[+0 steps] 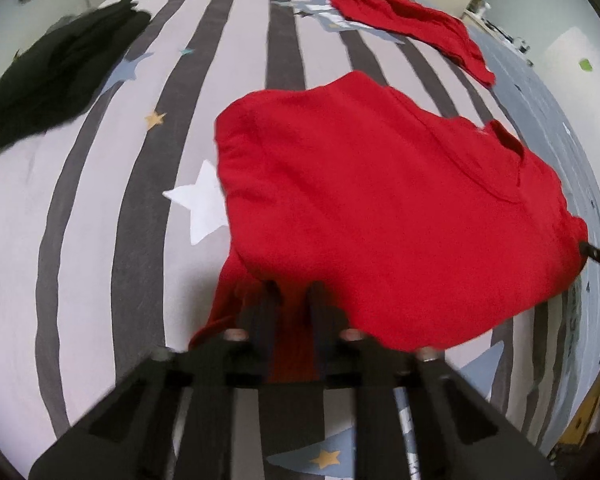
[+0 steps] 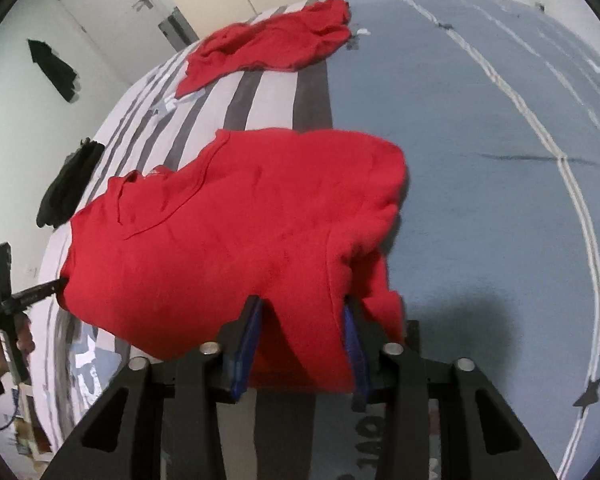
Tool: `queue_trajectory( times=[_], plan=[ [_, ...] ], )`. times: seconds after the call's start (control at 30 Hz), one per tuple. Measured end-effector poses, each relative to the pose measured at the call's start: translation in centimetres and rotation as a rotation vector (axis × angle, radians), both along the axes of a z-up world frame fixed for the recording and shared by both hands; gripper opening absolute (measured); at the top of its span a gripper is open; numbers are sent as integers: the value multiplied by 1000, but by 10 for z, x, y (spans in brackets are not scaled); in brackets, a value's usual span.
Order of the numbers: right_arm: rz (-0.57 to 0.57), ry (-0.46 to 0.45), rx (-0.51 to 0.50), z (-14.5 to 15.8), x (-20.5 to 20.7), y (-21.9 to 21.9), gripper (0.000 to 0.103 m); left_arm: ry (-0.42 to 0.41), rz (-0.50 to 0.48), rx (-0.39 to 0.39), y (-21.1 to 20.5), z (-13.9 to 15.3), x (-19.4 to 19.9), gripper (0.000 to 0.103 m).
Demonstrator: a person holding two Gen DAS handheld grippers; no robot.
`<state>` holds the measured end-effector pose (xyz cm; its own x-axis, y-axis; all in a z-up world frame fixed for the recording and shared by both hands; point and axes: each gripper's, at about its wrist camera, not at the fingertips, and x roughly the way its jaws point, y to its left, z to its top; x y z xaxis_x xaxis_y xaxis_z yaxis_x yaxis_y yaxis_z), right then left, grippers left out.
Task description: Fold clothes
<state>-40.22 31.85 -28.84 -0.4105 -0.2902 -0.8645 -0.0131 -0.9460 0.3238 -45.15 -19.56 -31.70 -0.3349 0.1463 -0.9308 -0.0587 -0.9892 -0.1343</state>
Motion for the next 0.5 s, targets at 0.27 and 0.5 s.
queue_trajectory(
  times=[0.27, 0.5],
  plan=[
    [59, 32, -37, 22, 43, 9, 9, 51, -15, 22, 1, 32, 54, 7],
    [85, -17, -41, 9, 83, 19, 8, -7, -18, 14, -16, 17, 84, 6]
  ],
)
